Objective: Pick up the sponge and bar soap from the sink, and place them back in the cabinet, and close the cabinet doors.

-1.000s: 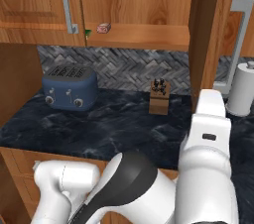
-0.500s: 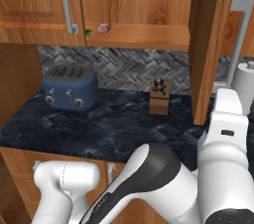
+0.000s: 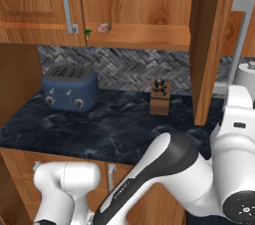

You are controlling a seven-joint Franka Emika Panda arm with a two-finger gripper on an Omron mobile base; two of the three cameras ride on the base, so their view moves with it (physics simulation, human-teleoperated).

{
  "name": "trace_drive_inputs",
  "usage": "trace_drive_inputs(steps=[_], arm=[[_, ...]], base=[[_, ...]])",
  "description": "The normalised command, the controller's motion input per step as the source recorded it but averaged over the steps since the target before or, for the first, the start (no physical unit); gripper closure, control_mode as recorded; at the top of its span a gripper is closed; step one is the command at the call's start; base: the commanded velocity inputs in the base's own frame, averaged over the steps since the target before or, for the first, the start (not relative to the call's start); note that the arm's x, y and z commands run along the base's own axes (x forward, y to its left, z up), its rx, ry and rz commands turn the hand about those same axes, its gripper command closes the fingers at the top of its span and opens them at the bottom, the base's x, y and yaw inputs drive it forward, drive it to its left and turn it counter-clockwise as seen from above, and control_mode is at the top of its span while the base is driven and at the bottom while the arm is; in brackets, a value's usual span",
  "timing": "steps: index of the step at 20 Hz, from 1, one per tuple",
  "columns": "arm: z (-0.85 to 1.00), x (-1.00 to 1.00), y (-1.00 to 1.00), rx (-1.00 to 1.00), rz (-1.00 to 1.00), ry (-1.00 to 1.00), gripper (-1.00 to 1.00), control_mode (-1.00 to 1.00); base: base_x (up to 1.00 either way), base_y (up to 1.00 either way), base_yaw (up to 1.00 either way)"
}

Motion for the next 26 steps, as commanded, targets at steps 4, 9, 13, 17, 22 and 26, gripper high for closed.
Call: trace_drive_inputs(steps=[4,9,13,17,22,26], arm=[[-0.10,0.43,-0.20,0.00,0.00,0.00,-1.00,-1.00],[-0.06,0.40,-0.09,0.00,0.00,0.00,-1.00,-1.00],[-0.02,0.27,-0.03,0.00,0.00,0.00,-1.00,-1.00],[-0.04,0.02,0.21,0.00,0.09,0.00,-1.00,-1.00],[-0.06,0.00,0.62,-0.01,0.17,0.00,-1.00,-1.00],[-0.01,0.14,0.86,-0.02,0.16,0.00,-1.00,-1.00]], base=[[0.00,0.00,0.00],[0.00,0.00,0.00],[0.00,0.00,0.00],[0.00,0.00,0.00],[0.00,0.00,0.00],[0.00,0.00,0.00]])
